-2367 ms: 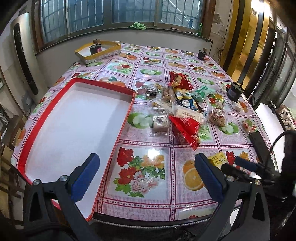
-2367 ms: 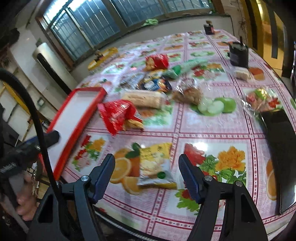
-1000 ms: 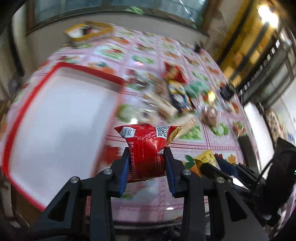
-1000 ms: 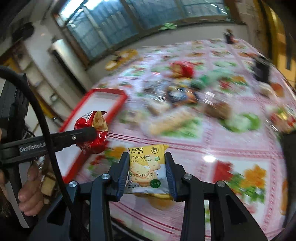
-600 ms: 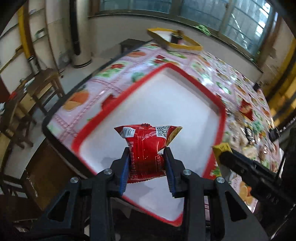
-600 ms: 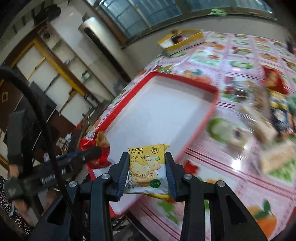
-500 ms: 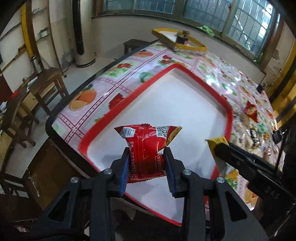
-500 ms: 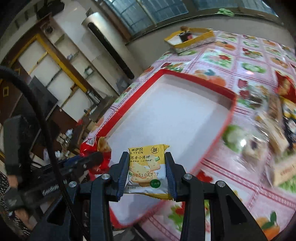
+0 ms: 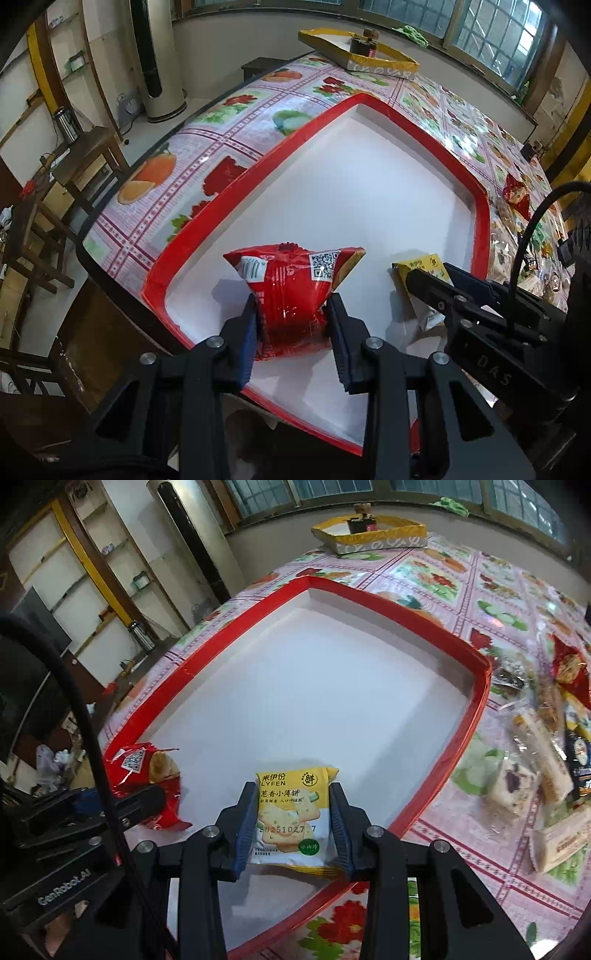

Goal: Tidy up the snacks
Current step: 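Carry both packs into the red-rimmed tray and open both tools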

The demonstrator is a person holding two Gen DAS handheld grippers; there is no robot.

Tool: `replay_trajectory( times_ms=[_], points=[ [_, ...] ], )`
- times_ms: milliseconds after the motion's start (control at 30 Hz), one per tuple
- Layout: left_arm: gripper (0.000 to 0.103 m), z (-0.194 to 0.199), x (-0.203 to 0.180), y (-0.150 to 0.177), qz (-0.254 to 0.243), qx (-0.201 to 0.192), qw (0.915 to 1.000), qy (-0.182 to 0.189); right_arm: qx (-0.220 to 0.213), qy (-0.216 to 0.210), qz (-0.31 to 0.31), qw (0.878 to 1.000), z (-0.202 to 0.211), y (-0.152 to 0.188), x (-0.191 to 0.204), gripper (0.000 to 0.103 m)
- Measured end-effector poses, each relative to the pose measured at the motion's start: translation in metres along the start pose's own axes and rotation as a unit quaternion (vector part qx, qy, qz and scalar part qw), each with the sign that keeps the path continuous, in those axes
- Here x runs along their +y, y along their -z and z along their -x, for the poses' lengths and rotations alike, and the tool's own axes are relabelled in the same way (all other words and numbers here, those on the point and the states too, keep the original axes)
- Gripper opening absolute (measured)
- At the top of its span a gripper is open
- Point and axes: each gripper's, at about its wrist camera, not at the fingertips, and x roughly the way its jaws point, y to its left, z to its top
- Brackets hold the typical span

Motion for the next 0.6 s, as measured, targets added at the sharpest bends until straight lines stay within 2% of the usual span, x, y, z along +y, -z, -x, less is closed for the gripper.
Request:
replay_trajectory(
  times_ms=[100, 233, 333, 400, 467, 600],
  points=[
    [0.041, -0.002, -0.003, -0.001, -0.002, -0.013, 0.9999, -0.004, -0.001, -0.009, -0.008, 1.000, 0.000, -0.001, -0.005, 0.038],
    [0.066, -0.003, -0.001, -0.003, -0.015, -0.027, 0.9995, 0.005, -0.004, 0.003, -0.030, 1.000, 0.004, -0.007, -0.011, 0.040],
    [0.081, 0.011, 0.004, 0.000, -0.005, -0.058, 0.9983, 0.003, -0.009, -0.004, -0.044, 0.999, 0.011, -0.008, -0.014, 0.048],
    [0.083, 0.021, 0.007, 0.003, 0.008, -0.075, 0.9970, 0.018, -0.024, -0.015, -0.054, 0.998, 0.021, -0.010, -0.016, 0.050],
    [0.083, 0.028, 0.007, 0.004, 0.013, -0.083, 0.9961, 0.026, -0.050, -0.015, -0.068, 0.996, 0.035, -0.010, -0.020, 0.058],
    [0.088, 0.049, -0.010, 0.009, 0.005, -0.101, 0.9935, 0.052, -0.103, -0.024, -0.089, 0.990, 0.073, -0.003, -0.027, 0.065]
  ],
)
